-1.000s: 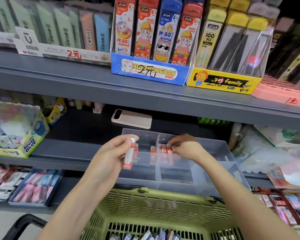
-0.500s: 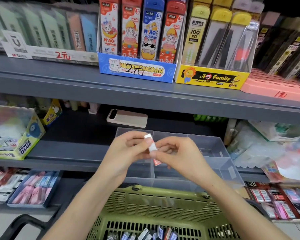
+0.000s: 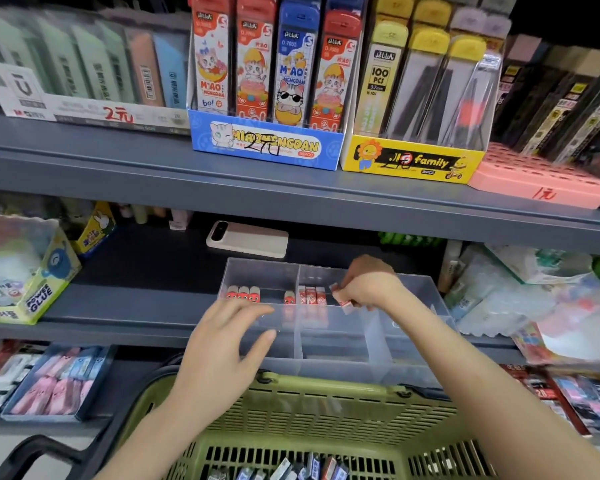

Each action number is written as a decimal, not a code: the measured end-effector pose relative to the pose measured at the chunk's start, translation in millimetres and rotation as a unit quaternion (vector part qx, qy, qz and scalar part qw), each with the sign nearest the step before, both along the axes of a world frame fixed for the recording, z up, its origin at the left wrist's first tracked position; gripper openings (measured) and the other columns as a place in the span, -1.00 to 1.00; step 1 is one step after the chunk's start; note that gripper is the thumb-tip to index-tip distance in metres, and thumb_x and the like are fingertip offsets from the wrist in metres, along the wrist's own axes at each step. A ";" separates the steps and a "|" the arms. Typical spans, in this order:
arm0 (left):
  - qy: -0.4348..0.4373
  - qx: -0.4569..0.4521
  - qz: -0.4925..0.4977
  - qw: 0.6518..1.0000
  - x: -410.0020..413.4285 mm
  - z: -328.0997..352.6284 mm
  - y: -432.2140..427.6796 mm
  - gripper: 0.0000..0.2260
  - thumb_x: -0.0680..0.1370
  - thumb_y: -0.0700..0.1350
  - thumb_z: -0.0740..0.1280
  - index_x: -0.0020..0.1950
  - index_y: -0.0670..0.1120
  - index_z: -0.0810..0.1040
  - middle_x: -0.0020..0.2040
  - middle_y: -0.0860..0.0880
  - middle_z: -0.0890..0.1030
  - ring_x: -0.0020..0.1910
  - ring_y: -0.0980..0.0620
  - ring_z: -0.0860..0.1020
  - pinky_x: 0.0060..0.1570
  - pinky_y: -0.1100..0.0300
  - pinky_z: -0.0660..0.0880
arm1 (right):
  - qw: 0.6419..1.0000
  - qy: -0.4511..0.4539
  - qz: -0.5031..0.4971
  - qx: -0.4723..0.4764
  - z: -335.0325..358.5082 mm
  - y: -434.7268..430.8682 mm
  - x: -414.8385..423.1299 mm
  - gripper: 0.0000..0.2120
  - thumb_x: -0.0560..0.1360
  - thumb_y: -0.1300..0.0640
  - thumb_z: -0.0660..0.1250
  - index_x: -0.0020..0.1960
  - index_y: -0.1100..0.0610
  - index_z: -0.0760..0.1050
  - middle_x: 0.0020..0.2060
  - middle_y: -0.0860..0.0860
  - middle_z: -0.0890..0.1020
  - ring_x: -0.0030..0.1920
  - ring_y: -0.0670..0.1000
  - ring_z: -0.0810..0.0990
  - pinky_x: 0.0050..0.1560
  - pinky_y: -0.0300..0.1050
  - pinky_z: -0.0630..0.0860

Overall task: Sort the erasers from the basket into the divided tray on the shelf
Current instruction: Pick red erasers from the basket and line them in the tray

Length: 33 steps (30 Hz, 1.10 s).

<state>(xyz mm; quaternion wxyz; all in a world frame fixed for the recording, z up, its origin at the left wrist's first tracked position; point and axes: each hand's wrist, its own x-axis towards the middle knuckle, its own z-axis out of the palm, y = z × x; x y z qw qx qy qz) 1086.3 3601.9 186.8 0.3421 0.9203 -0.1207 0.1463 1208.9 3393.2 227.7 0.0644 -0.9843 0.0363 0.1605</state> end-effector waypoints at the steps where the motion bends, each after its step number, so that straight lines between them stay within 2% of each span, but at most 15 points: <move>1: 0.001 -0.005 0.002 1.000 -0.9 -0.4 0.5 -0.75 0.50 -0.01 0.31 0.13 -0.05 0.61 0.08 0.10 0.58 0.13 0.08 0.49 0.16 0.22 0.31 | 1.000 0.002 -0.003 -0.010 -3.3 2.9 2.2 -0.81 0.40 0.01 0.37 -0.26 0.14 0.52 -0.37 0.01 0.56 -0.41 0.02 0.53 -0.33 -0.27 0.42; 4: -0.001 -0.011 0.005 1.000 -1.9 -0.5 -0.6 -0.73 0.48 -0.02 0.29 0.12 -0.06 0.62 0.07 0.10 0.59 0.12 0.07 0.51 0.15 0.20 0.34 | 0.999 0.005 0.020 -0.033 -13.3 7.4 4.1 -0.86 0.44 0.09 0.34 -0.14 0.17 0.48 -0.28 0.05 0.50 -0.25 0.10 0.49 -0.23 -0.19 0.40; 7: -0.014 0.002 0.005 1.000 -1.8 -2.6 -1.0 -0.75 0.47 -0.04 0.31 0.09 -0.08 0.63 0.05 0.06 0.61 0.09 0.03 0.55 0.12 0.16 0.39 | 0.996 0.041 0.060 -0.041 -14.3 7.3 4.8 -0.91 0.47 0.17 0.27 -0.16 0.18 0.50 -0.27 0.08 0.49 -0.28 0.08 0.47 -0.26 -0.20 0.37; 10: -0.015 0.011 0.000 1.000 -1.7 -3.9 1.0 -0.75 0.48 -0.03 0.30 0.09 -0.09 0.63 0.04 0.04 0.62 0.07 0.01 0.56 0.11 0.15 0.41 | 0.994 0.064 0.079 -0.041 -10.4 6.0 4.3 -0.86 0.49 0.16 0.23 -0.21 0.19 0.45 -0.29 0.08 0.47 -0.33 0.03 0.42 -0.32 -0.20 0.34; 13: -0.015 0.014 -0.006 1.000 -1.3 -4.5 3.1 -0.75 0.49 -0.04 0.30 0.09 -0.09 0.63 0.05 0.03 0.61 0.09 0.01 0.54 0.14 0.21 0.37 | 0.993 0.055 0.092 -0.045 -3.2 7.4 -3.3 -0.81 0.53 0.14 0.19 -0.21 0.20 0.45 -0.24 0.10 0.49 -0.26 0.07 0.46 -0.32 -0.19 0.36; 15: -0.015 0.008 -0.009 1.000 -2.1 -5.3 5.6 -0.76 0.49 -0.06 0.31 0.09 -0.09 0.63 0.05 0.03 0.61 0.11 0.01 0.53 0.16 0.28 0.31 | 0.993 -0.016 0.110 -0.040 1.2 6.7 -17.1 -0.79 0.55 0.10 0.17 -0.08 0.17 0.54 -0.07 0.12 0.58 -0.07 0.14 0.54 -0.16 -0.14 0.46; 17: -0.026 0.011 -0.004 1.000 -4.5 -5.7 8.9 -0.78 0.49 -0.06 0.30 0.06 -0.09 0.64 0.03 0.03 0.60 0.08 0.01 0.52 0.14 0.34 0.27 | 0.982 -0.142 0.128 0.007 2.5 5.3 -42.6 -0.78 0.55 0.08 0.21 0.07 0.11 0.58 0.03 0.07 0.64 0.06 0.13 0.55 0.02 -0.08 0.47; 21: -0.065 0.030 0.001 0.997 -15.7 -4.4 15.1 -0.72 0.51 -0.01 0.22 0.02 -0.11 0.65 0.00 -0.02 0.60 0.05 0.01 0.49 0.09 0.31 0.26 | 0.899 -0.353 0.204 0.159 -8.1 5.2 -114.6 -0.84 0.50 0.10 0.32 -0.03 0.14 0.62 -0.14 0.01 0.66 -0.08 0.07 0.59 -0.05 -0.13 0.46; 23: -0.076 0.038 0.011 0.996 -24.0 -5.3 19.9 -0.73 0.51 -0.02 0.22 0.01 -0.11 0.65 0.01 -0.05 0.59 0.07 -0.03 0.49 0.10 0.24 0.29 | 0.868 -0.377 0.246 0.212 -27.0 3.7 -150.4 -0.84 0.50 0.09 0.30 -0.08 0.15 0.60 -0.19 -0.02 0.64 -0.15 0.00 0.58 -0.08 -0.18 0.46; 25: -0.083 0.036 0.027 0.996 -35.8 -7.1 26.0 -0.76 0.51 -0.06 0.24 -0.02 -0.13 0.66 0.00 -0.07 0.59 0.05 -0.08 0.52 0.10 0.21 0.30 | 0.874 -0.326 0.276 0.232 -55.4 1.0 -182.3 -0.83 0.51 0.07 0.29 -0.08 0.13 0.61 -0.20 -0.04 0.63 -0.16 -0.05 0.57 -0.07 -0.21 0.47; 27: -0.091 0.021 0.043 0.995 -49.8 -9.6 31.7 -0.83 0.50 -0.13 0.29 -0.06 -0.16 0.66 -0.03 -0.09 0.60 0.02 -0.10 0.52 0.09 0.21 0.31 | 0.926 -0.192 0.264 0.187 -89.3 -3.8 -203.9 -0.82 0.51 0.05 0.31 0.01 0.10 0.61 -0.11 -0.04 0.65 -0.07 -0.03 0.59 -0.01 -0.17 0.49; 29: -0.082 0.008 0.051 0.995 -65.7 -13.0 35.2 -0.87 0.47 -0.19 0.33 -0.08 -0.17 0.66 -0.06 -0.08 0.60 0.00 -0.08 0.52 0.08 0.19 0.33 | 0.971 -0.059 0.202 0.109 -124.4 -14.0 -216.2 -0.77 0.54 0.04 0.26 0.15 0.05 0.57 0.05 -0.05 0.64 0.06 -0.02 0.57 0.08 -0.17 0.47; 30: -0.071 0.002 0.049 0.996 -73.7 -14.9 36.4 -0.87 0.47 -0.20 0.33 -0.08 -0.18 0.66 -0.06 -0.08 0.61 -0.01 -0.08 0.53 0.07 0.16 0.35 | 0.983 -0.024 0.159 0.091 -139.7 -20.8 -219.7 -0.76 0.55 0.05 0.24 0.17 0.05 0.56 0.08 -0.04 0.63 0.06 -0.03 0.57 0.06 -0.18 0.47; 33: -0.022 -0.022 0.036 0.999 -96.0 -21.2 38.5 -0.91 0.49 -0.24 0.35 -0.06 -0.18 0.65 -0.06 -0.05 0.60 0.00 -0.07 0.54 0.09 0.05 0.42 | 0.994 0.022 0.079 0.068 -173.5 -34.2 -229.3 -0.83 0.53 0.07 0.26 0.03 0.06 0.59 -0.03 -0.02 0.67 -0.11 -0.06 0.59 -0.09 -0.19 0.54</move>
